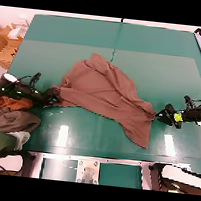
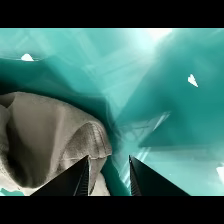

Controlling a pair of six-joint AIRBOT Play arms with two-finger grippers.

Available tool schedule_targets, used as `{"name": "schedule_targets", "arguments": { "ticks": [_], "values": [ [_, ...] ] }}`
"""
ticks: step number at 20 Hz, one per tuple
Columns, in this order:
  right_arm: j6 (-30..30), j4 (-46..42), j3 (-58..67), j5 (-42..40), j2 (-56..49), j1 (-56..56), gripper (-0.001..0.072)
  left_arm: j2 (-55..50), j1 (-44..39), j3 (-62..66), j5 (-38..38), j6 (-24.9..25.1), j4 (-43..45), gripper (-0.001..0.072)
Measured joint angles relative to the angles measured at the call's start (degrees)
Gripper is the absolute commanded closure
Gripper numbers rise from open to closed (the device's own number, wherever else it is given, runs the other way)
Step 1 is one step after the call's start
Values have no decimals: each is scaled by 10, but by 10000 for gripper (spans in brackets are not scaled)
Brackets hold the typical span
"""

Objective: Fold the shirts.

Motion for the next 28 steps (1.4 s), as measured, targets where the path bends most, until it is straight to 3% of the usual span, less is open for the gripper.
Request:
{"name": "schedule_targets", "arguments": {
  "ticks": [1,11,12,13,14,18,24,28],
  "values": [
    [-1,3,-2,-1,-2,0,426,-3,-3,-2,8,2,2,687],
    [-21,34,-17,-29,-30,27,441,-11,-12,45,-6,16,31,687],
    [-27,42,-17,-37,-37,30,492,-11,-12,47,-9,16,33,687],
    [-33,47,-16,-43,-45,33,652,-11,-12,48,-11,16,33,687],
    [-40,49,-14,-52,-51,35,697,-11,-12,50,-14,16,34,687],
    [-79,63,24,-33,-54,40,698,-3,-12,99,-61,14,29,688],
    [-93,223,193,85,75,39,698,93,-12,355,-175,-34,9,688],
    [-76,352,330,58,189,28,697,182,-12,590,-179,-59,-2,688]
  ]
}}
